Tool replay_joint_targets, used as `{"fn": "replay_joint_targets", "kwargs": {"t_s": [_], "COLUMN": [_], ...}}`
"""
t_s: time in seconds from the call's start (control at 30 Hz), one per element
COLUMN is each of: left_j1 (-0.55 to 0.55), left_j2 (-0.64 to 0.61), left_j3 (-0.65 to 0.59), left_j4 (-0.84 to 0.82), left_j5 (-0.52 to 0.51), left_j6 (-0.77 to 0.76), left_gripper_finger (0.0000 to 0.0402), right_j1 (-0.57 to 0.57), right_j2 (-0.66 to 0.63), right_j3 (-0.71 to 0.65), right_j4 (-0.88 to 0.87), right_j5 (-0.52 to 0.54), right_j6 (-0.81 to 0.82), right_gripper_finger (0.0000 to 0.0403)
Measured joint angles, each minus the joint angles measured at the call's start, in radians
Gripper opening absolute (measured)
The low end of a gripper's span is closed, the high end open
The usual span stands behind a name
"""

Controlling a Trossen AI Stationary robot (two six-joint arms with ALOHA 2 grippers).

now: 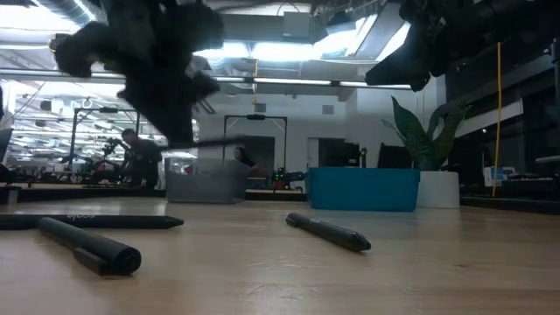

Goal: Sort pens & pencils
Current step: Put the black pen into the black bin

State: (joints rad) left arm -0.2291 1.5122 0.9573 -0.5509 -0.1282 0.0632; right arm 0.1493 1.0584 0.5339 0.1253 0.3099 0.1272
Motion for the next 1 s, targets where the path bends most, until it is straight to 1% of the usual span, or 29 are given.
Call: {"fn": "replay_joint_targets", "kwargs": {"t_s": [0.17,0.23,0.37,0.5,0.73,0.87,1.0], "left_j1": [0.0,0.0,0.009,0.037,0.08,0.111,0.151], "left_j2": [-0.153,-0.22,-0.354,-0.48,-0.651,-0.728,-0.776], "left_j3": [0.0,-0.005,-0.067,-0.168,-0.379,-0.488,-0.571], "left_j4": [-0.047,-0.046,0.016,0.127,0.436,0.532,0.644], "left_j5": [-0.15,-0.196,-0.236,-0.235,-0.115,-0.086,-0.082], "left_j6": [0.003,0.004,0.026,0.048,0.113,0.113,0.108], "left_gripper_finger": [0.0016,0.0016,0.0015,0.0015,0.0015,0.0014,0.0014], "right_j1": [0.0,0.0,0.0,0.0,0.0,0.0,0.0], "right_j2": [0.0,0.0,0.0,0.0,0.0,0.0,0.0], "right_j3": [0.0,0.0,0.0,0.0,0.0,0.0,0.0], "right_j4": [-0.002,-0.005,-0.008,-0.012,-0.015,-0.015,-0.014], "right_j5": [0.0,0.0,-0.018,-0.026,-0.026,-0.026,-0.025], "right_j6": [-0.001,-0.001,-0.003,-0.005,-0.004,-0.005,-0.004], "right_gripper_finger": [0.0072,0.0072,0.0071,0.0071,0.0071,0.0071,0.0071]}}
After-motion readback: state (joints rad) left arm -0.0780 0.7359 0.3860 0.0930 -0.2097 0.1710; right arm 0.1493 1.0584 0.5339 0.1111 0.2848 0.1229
